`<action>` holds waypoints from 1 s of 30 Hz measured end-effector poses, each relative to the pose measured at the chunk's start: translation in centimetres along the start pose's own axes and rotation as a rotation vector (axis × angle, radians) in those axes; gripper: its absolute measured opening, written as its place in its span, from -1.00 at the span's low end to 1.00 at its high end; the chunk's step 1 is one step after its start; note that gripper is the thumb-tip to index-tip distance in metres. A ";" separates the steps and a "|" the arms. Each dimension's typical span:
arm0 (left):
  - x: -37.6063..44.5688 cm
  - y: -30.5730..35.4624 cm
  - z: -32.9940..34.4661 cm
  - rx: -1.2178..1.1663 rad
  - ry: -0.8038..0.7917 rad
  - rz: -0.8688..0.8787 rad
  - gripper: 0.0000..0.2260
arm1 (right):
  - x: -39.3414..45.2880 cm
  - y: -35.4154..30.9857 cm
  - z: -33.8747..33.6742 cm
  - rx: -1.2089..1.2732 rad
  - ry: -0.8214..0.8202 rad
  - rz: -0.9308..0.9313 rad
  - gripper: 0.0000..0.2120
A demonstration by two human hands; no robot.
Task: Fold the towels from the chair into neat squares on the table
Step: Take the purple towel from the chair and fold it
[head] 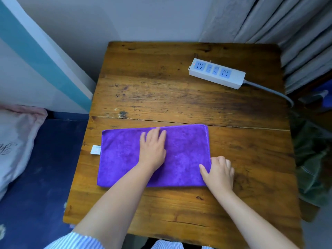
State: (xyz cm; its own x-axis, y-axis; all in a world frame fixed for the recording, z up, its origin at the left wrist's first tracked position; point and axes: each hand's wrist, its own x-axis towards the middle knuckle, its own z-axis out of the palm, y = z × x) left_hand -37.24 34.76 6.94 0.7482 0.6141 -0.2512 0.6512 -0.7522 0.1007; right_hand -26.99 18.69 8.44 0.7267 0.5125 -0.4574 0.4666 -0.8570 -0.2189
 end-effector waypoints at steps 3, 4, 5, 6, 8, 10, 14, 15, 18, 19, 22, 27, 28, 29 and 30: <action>1.3 3.0 -2.1 0.095 -0.026 0.311 -0.55 | -1.2 0.5 -0.1 -0.034 -0.067 -0.009 -0.61; 2.1 4.2 -2.6 0.094 -0.047 0.367 -0.53 | -1.3 0.7 0.0 -0.033 -0.082 0.003 -0.61; 2.8 5.6 -3.0 0.135 -0.120 0.425 -0.52 | -1.4 0.9 -0.1 -0.023 -0.098 0.018 -0.61; 3.6 6.8 -3.3 0.187 -0.188 0.475 -0.51 | -1.5 1.0 -0.2 -0.010 -0.109 0.034 -0.61; 4.5 8.4 -4.0 0.262 -0.264 0.538 -0.52 | -1.8 1.3 -0.3 0.014 -0.128 0.062 -0.64; 5.0 9.0 -4.0 0.308 -0.304 0.546 -0.53 | -1.8 1.7 -0.3 0.036 -0.140 0.091 -0.67; 5.2 9.2 -4.1 0.334 -0.277 0.487 -0.58 | -1.8 2.5 -0.1 0.076 -0.183 0.144 -0.72; 5.3 9.2 -4.1 0.306 -0.275 0.464 -0.60 | -1.8 2.5 0.0 0.101 -0.192 0.153 -0.73; 5.9 9.1 -4.2 0.273 -0.280 0.428 -0.66 | -2.3 2.8 0.1 0.200 -0.181 0.170 -0.80; 6.2 9.2 -4.2 0.273 -0.275 0.426 -0.68 | -2.5 2.9 0.1 0.242 -0.159 0.172 -0.84; 6.5 8.9 -4.6 0.287 -0.269 0.431 -0.72 | -3.0 3.1 0.1 0.412 -0.093 0.137 -0.88; 6.5 7.2 -5.4 0.336 -0.257 0.517 -0.70 | -4.1 3.1 -0.1 0.715 0.014 0.014 -0.62; 6.5 6.7 -5.5 0.359 -0.272 0.527 -0.69 | -4.4 3.0 -0.3 0.735 0.028 -0.007 -0.60; 6.3 6.1 -5.7 0.379 -0.290 0.528 -0.69 | -4.7 2.6 -0.3 0.752 0.043 -0.023 -0.60; 6.1 5.6 -5.9 0.384 -0.307 0.521 -0.70 | -5.0 2.4 -0.4 0.765 0.050 -0.032 -0.60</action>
State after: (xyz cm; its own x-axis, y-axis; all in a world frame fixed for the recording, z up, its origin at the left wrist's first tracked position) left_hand -28.29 35.74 11.64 0.8436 0.0994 -0.5277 0.0858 -0.9950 -0.0502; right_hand -29.31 14.08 10.60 0.7490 0.5238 -0.4058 0.0215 -0.6313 -0.7752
